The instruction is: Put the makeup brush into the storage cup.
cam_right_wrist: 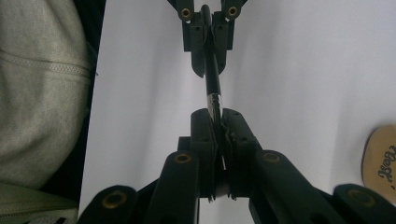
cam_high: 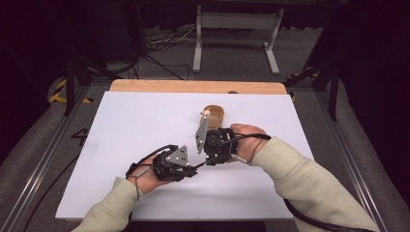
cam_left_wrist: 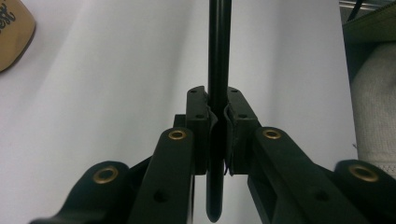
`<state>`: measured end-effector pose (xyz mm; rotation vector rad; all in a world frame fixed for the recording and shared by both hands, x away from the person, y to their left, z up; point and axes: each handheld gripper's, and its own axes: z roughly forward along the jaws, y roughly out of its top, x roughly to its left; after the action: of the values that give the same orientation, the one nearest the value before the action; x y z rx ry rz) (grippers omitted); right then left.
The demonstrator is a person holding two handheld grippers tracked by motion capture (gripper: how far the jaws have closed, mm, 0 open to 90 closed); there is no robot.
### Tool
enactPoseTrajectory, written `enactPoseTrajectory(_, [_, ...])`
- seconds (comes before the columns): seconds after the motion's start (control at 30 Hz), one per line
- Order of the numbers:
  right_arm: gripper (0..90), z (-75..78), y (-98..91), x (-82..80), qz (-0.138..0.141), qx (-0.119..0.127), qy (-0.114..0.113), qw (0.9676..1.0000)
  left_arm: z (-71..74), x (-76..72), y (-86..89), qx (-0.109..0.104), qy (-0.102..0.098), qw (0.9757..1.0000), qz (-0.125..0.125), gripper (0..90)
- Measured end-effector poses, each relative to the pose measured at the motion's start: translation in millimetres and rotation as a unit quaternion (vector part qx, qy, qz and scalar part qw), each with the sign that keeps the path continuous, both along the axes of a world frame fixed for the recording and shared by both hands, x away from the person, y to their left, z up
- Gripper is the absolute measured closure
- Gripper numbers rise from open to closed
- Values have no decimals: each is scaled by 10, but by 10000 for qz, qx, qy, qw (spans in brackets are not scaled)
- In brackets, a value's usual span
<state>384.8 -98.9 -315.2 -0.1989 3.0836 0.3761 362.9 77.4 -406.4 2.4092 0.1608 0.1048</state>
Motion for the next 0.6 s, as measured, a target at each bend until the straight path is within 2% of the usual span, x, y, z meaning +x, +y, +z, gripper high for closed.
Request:
enactPoseTrajectory(0.3, [843, 3, -3, 8, -7, 33, -2, 10000, -15, 7, -32, 45, 12, 10000, 31, 829])
enactPoseTrajectory(0.6, [818, 13, -38, -2, 39, 187, -87, 9998, -12, 8, -14, -68, -77, 9999, 23, 832])
